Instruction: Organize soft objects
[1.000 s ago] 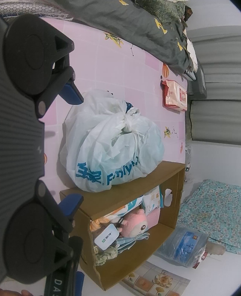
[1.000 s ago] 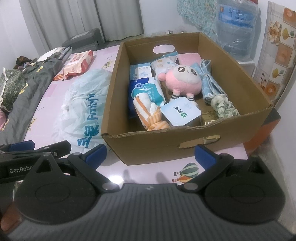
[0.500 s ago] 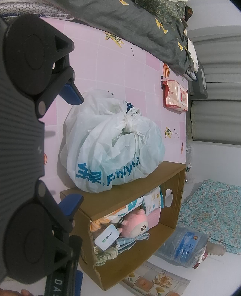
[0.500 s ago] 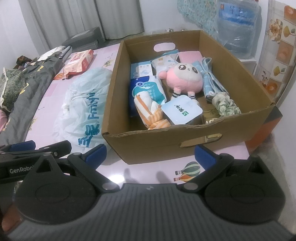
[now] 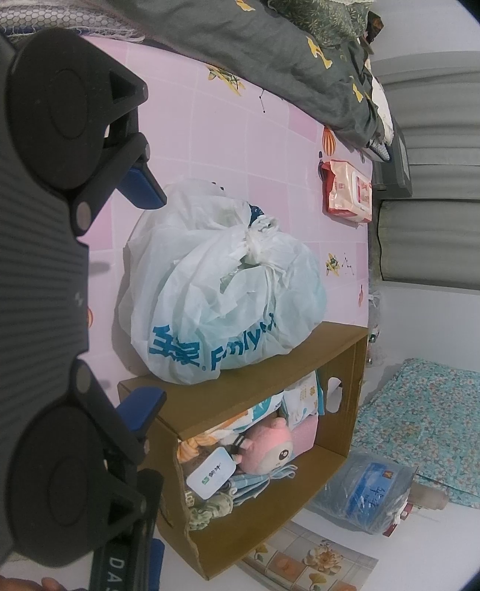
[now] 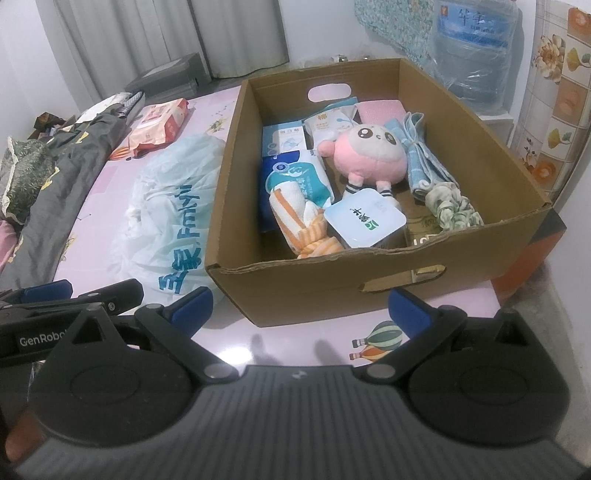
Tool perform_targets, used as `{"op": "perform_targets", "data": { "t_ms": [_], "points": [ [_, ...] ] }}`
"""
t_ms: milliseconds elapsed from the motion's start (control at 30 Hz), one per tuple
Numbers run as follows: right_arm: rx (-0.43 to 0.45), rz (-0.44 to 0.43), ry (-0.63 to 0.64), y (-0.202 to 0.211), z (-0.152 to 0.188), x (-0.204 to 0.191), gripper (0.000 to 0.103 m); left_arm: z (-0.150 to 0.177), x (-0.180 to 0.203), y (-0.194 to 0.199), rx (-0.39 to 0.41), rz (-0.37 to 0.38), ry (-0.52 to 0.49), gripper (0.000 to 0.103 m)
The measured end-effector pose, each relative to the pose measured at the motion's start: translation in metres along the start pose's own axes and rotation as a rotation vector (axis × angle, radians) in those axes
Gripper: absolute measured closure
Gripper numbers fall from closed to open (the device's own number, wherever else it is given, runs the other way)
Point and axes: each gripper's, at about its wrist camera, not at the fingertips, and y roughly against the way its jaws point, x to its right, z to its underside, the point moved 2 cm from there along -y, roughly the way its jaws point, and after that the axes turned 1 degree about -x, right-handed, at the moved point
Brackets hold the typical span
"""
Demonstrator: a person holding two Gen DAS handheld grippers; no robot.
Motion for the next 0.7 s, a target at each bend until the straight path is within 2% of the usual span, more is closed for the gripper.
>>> {"op": "perform_targets", "data": {
  "t_ms": [700],
  "points": [
    [-0.005, -0.002, -0.002, -0.0008, 0.0, -0.0002, 0.001, -0.0004, -0.0006, 0.0003, -0.004, 0.002, 0.0, 0.001]
  ]
}}
